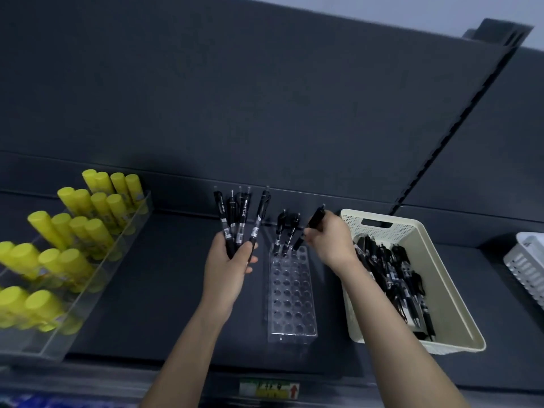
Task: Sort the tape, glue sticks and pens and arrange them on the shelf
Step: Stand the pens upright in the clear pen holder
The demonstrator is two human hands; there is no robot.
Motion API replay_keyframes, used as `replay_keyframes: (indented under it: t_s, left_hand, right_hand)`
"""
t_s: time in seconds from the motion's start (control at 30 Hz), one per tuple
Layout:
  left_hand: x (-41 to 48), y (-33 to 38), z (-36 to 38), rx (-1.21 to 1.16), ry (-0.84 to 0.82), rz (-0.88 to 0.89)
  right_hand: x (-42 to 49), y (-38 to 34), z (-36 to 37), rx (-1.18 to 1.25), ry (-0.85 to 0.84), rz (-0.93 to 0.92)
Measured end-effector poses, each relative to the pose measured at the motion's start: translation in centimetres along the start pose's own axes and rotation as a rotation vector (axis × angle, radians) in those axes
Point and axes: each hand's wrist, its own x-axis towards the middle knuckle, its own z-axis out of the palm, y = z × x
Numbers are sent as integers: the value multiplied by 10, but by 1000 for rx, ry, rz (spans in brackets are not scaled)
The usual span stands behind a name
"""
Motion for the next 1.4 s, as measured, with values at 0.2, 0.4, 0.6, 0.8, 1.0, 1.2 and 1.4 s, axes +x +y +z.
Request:
replay_keyframes:
  t_s: [0.2,0.4,0.6,0.8,1.0,1.2,1.4]
  left_hand:
    - [-5,-5,-3,-18,-14,-32]
    - [-7,-5,-4,-31,-17,-38]
    - [-8,-4,-2,-49,-34,-29]
    - [-6,-4,-1,-110,-45,-46]
    - [-7,1,4,-110,-117,1]
    - [-14,4,21,-28,-319,39]
    - [-14,2,30,-1,-375,10]
  right_hand:
    - [4,5,12,-189,-115,-58]
    - [5,3,13,-260,-146,-132]
    - [-4,9,18,-232,-90,-185]
    - [-8,12,16,-134,-92,-110]
    - [-31,-4,-11,175,234,-11]
    - [-65,-24,-10,832,-177,141]
    - [-64,-17,-18,917,-161,163]
